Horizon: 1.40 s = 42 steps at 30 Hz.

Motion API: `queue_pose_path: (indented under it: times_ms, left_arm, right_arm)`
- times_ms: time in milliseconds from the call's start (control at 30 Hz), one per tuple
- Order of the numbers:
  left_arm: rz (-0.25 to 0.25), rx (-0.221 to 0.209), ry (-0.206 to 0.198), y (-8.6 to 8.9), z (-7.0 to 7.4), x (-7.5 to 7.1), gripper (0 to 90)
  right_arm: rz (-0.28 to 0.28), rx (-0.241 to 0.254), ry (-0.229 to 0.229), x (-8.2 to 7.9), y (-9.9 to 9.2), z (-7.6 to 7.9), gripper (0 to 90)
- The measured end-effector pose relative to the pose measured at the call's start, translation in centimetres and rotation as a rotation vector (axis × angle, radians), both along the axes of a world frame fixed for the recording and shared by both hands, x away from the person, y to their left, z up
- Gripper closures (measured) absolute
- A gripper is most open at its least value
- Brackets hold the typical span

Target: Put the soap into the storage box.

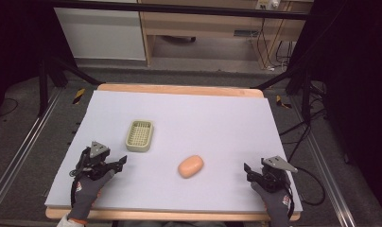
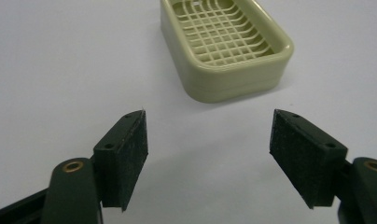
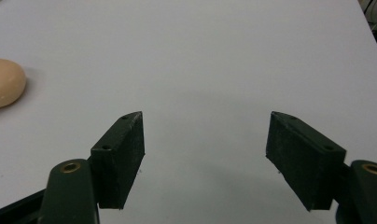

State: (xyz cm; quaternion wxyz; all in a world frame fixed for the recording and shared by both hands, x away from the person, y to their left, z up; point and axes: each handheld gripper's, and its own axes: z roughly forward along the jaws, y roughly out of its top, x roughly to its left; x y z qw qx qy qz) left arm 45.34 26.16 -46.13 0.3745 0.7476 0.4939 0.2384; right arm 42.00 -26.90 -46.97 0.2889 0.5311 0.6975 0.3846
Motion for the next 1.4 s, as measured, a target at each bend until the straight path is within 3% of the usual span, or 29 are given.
queue_pose_path:
  times_ms: [600,1133,1400]
  left_arm:
    - [-0.056,-0.013,-0.020,-1.5,1.6,-0.8,28.9]
    - [-0.084,-0.027,-0.050,-2.7,2.9,-1.5,28.6]
    - [-0.119,-0.012,-0.047,-3.9,2.9,-1.8,27.6]
  right_arm:
    - [0.008,-0.012,0.026,0.1,0.3,-0.2,28.8]
    - [0.002,-0.012,0.019,0.1,0.2,-0.2,28.6]
    - [0.004,-0.021,0.017,0.1,0.3,-0.3,28.9]
